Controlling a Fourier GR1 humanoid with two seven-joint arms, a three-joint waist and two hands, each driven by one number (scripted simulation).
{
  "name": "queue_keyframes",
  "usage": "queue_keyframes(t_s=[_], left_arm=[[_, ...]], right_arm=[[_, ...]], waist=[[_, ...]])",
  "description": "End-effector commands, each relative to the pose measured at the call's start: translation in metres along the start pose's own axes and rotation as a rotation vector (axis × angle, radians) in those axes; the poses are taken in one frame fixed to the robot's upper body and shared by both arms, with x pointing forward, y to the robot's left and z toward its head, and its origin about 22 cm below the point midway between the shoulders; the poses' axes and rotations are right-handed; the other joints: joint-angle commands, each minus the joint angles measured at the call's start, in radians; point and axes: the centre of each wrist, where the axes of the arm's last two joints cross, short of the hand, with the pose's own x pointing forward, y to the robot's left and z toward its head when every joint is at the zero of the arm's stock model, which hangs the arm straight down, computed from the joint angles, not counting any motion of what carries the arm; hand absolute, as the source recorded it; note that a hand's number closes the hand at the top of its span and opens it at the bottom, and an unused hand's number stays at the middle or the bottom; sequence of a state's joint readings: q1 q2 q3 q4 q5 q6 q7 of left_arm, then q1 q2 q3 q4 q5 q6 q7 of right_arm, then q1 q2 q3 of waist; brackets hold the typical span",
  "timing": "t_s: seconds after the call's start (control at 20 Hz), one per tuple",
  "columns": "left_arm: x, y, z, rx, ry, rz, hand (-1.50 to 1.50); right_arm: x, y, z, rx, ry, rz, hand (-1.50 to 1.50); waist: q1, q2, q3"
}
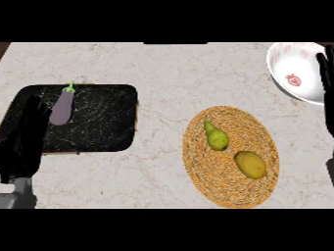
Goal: Pick the lemon from the placemat and place it in the bowl
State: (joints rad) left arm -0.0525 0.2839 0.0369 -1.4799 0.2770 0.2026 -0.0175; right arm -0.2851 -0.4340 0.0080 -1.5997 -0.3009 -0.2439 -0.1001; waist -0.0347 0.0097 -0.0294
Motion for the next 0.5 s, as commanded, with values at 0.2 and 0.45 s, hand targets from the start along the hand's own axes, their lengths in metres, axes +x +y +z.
queue_keyframes(t_s=[0.2,0.45], left_arm=[[0.049,-0.010,-0.026,-0.095,-0.214,-0.067,0.00],[0.061,0.014,-0.026,-0.022,-0.234,-0.103,0.00]], right_arm=[[0.023,0.120,0.049,0.926,-0.043,-0.400,-1.50],[0.008,0.080,0.120,0.977,-0.245,-0.280,-1.50]], waist=[[0.120,-0.013,0.035],[-0.003,-0.021,0.034]])
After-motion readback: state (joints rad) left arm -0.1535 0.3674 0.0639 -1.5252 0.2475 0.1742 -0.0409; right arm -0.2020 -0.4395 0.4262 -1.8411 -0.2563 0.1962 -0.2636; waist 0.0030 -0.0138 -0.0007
